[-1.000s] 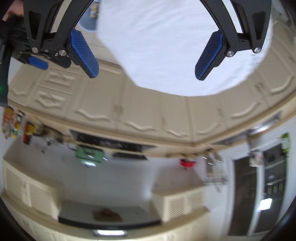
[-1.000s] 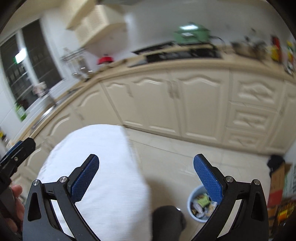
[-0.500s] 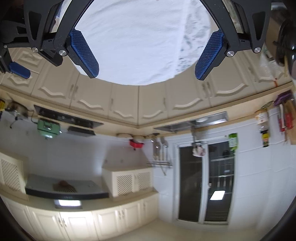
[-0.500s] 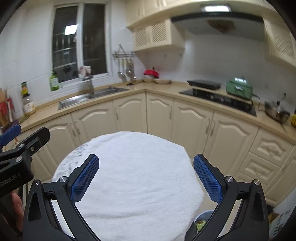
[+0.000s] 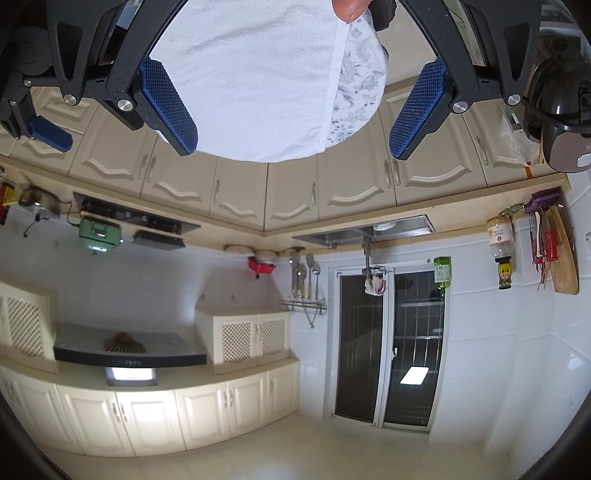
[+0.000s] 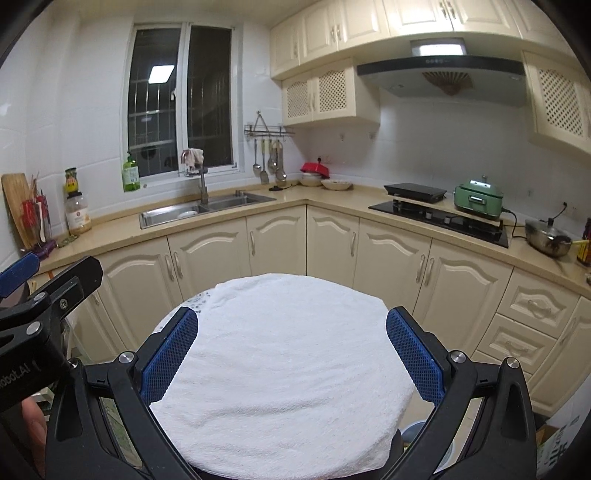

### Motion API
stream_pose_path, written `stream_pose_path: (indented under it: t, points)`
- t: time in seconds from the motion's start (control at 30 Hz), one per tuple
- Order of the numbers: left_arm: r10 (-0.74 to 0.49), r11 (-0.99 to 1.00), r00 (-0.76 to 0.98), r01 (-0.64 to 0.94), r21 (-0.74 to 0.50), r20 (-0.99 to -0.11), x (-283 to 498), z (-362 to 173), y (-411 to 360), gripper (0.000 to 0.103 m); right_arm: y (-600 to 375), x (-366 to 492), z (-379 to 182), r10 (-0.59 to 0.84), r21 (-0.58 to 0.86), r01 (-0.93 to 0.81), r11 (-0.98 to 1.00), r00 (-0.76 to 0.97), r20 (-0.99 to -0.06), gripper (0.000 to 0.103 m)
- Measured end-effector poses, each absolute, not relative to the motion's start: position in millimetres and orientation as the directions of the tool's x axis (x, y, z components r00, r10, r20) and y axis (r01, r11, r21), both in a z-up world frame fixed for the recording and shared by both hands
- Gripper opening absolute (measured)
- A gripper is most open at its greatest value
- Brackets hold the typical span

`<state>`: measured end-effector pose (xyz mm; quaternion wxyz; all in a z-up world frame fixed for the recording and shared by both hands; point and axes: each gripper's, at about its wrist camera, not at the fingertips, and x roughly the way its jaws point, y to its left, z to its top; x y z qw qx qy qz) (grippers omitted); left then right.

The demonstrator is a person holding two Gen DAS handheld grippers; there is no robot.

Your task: Collect trash

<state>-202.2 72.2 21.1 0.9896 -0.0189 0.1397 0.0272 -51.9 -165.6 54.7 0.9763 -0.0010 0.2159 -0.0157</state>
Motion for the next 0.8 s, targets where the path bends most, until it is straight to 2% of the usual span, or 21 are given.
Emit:
stream_pose_path:
  t: [0.33,0.8]
  points:
    - [0.045,0.998,0.966,-0.053,-0.022,-0.256,-205.9,10.6,44.9,0.102,-175.3,-68.2,51.5,-0.062,0.0,0.068,0.998,0.913,-0.403,0.103]
    - [0.046,0.998,0.964,-0.055,-0.028,-0.261,-192.4,7.0,44.9,0.102,-183.5,-71.1,47.7,-0.071,0.008,0.081,0.997,0.913,-0.401,0.103]
